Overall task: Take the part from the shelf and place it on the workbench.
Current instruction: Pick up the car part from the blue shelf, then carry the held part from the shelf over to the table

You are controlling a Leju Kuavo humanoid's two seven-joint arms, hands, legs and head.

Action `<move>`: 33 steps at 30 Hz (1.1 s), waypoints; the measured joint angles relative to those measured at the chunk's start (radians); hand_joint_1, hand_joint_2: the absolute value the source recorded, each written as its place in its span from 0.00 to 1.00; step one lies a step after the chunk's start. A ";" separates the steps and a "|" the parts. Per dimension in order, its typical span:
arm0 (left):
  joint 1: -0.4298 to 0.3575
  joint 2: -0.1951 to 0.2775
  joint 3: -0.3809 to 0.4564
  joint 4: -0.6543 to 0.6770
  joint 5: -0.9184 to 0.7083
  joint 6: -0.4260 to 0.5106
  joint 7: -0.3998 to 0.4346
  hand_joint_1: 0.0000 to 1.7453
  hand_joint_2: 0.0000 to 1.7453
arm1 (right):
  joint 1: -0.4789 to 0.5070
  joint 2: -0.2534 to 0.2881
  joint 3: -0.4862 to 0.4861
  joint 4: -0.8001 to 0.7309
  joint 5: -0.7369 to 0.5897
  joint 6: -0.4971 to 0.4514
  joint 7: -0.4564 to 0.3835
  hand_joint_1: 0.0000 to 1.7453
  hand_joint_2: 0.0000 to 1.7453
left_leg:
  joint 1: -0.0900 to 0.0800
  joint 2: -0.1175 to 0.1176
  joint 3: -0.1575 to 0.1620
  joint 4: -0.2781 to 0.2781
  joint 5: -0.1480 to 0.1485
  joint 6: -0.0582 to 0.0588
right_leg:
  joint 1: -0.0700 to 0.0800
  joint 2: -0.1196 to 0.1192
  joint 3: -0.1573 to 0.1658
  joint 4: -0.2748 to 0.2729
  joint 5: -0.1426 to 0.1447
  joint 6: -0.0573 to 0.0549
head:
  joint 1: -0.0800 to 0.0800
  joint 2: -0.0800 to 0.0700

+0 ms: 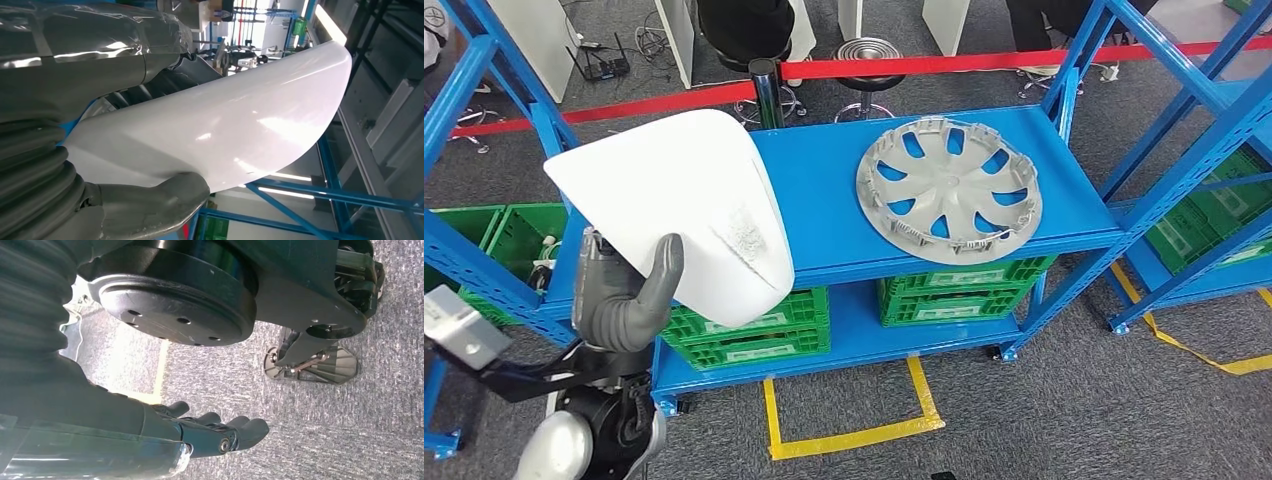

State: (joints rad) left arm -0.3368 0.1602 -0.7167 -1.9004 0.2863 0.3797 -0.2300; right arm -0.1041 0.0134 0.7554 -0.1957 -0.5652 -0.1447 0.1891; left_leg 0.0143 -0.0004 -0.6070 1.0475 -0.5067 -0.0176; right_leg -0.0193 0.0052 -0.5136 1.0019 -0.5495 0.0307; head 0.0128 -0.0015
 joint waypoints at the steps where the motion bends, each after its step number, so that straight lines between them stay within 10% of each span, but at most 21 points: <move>1: 0.000 0.001 0.000 -0.004 -0.004 0.000 0.004 1.00 1.00 | 0.000 0.000 0.000 0.000 -0.001 0.000 -0.001 0.00 1.00 | -0.002 0.000 0.000 0.000 -0.001 0.001 | -0.001 0.000 0.000 0.000 0.000 0.002 | 0.000 0.000; 9: 0.000 0.007 -0.001 -0.032 -0.021 -0.002 0.021 1.00 1.00 | 0.000 0.000 0.000 0.000 -0.009 -0.002 -0.002 0.00 1.00 | -0.005 0.001 0.006 -0.009 0.003 0.026 | -0.010 -0.001 0.005 0.000 -0.010 0.023 | -0.004 0.000; 14: 0.004 0.008 -0.005 -0.037 -0.022 -0.004 0.022 1.00 1.00 | -0.002 -0.002 0.000 0.000 -0.012 -0.002 -0.003 0.00 1.00 | -0.001 0.002 0.013 -0.019 0.009 0.034 | -0.008 -0.002 -0.106 0.255 -0.134 0.027 | 0.017 0.000; 16: 0.006 0.008 -0.007 -0.037 -0.022 -0.006 0.022 1.00 1.00 | -0.004 -0.003 -0.001 0.000 -0.012 -0.002 -0.003 0.00 1.00 | -0.001 -0.001 0.014 -0.019 0.009 0.034 | -0.008 -0.002 -0.106 0.247 -0.094 0.024 | 0.020 0.000; 19: 0.007 0.008 -0.013 -0.037 -0.022 -0.008 0.022 1.00 1.00 | -0.003 -0.004 0.000 0.000 -0.012 -0.002 -0.003 0.00 1.00 | -0.002 -0.007 0.013 -0.018 0.011 0.027 | -0.005 -0.002 -0.027 0.063 0.005 0.012 | 0.031 0.000; 24: 0.009 0.010 -0.017 -0.038 -0.021 -0.011 0.023 1.00 1.00 | -0.003 -0.005 -0.001 0.001 -0.012 -0.003 -0.003 0.00 1.00 | 0.000 -0.003 0.003 -0.015 0.014 -0.007 | 0.000 0.000 -0.010 -0.007 0.027 -0.016 | 0.029 0.000; 30: 0.013 0.012 -0.027 -0.037 -0.021 -0.012 0.026 1.00 1.00 | -0.003 -0.003 -0.002 0.000 -0.014 -0.005 -0.003 0.00 1.00 | 0.004 0.000 -0.075 0.230 -0.146 -0.025 | 0.003 -0.007 -0.049 -0.009 0.060 -0.037 | -0.010 0.000; 33: 0.014 0.014 -0.031 -0.037 -0.021 -0.012 0.027 1.00 1.00 | -0.003 -0.002 -0.002 0.000 -0.014 -0.005 -0.003 0.00 1.00 | 0.007 0.001 0.024 0.097 -0.083 -0.028 | 0.001 -0.006 -0.073 0.007 0.068 -0.030 | -0.017 0.000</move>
State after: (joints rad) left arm -0.3233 0.1744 -0.7477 -1.9369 0.2655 0.3675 -0.2030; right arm -0.1074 0.0110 0.7530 -0.1954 -0.5791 -0.1492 0.1862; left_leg 0.0211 0.0009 -0.5828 1.1445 -0.5895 -0.0455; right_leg -0.0187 -0.0005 -0.5866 1.0092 -0.4814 0.0008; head -0.0046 -0.0015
